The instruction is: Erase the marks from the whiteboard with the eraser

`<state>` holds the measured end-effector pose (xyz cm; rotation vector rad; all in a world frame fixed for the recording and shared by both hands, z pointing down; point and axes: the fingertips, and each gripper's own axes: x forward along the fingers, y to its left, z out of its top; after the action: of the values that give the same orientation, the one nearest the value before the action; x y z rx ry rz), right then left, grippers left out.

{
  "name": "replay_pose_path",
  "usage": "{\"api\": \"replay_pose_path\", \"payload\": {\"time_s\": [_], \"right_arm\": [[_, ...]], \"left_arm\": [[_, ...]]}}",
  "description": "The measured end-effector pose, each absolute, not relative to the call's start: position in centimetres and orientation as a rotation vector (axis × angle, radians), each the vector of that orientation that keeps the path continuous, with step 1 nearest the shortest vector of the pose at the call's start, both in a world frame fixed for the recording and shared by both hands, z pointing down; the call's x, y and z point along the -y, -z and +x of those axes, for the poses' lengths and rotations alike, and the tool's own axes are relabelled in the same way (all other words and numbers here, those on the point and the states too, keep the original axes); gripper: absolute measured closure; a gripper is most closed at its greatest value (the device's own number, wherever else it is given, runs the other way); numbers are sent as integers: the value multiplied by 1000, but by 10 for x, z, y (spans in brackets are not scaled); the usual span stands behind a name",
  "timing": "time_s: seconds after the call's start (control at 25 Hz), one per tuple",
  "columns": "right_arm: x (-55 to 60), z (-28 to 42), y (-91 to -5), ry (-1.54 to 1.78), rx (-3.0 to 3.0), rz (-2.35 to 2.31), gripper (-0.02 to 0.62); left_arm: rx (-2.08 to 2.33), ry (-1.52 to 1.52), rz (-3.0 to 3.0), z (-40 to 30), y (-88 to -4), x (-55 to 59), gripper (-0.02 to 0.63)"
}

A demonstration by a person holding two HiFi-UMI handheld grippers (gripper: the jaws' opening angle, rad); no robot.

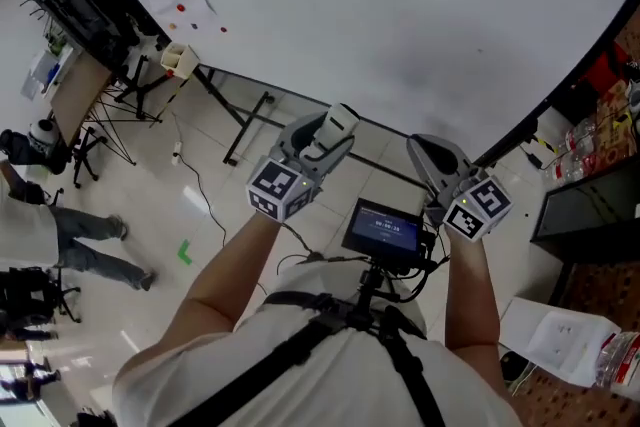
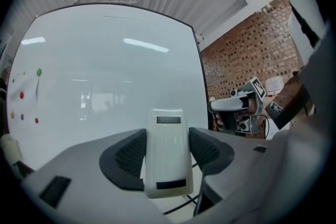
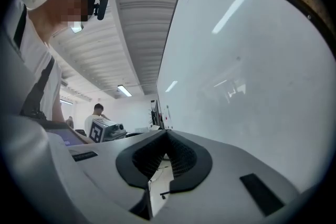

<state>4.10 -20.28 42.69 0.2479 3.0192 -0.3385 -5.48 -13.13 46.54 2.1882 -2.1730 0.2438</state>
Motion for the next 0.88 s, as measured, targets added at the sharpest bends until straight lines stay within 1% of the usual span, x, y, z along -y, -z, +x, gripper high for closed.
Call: {"api": "replay_pose_path", "payload": {"time_s": [0.44,0.64,0.88], "right_arm": [[63,-19,-469,375,-3111,297,580],[54,-19,-472,410,-3088,313,580],[34,-35,-471,398,-3087,368,580]], "left_arm": [[2214,-56,2126,-120,-497,-27,322],[2223,-32,2125,-118,-502,-35,322],[2232,-15,2111,-127,-505,-47,322]]}}
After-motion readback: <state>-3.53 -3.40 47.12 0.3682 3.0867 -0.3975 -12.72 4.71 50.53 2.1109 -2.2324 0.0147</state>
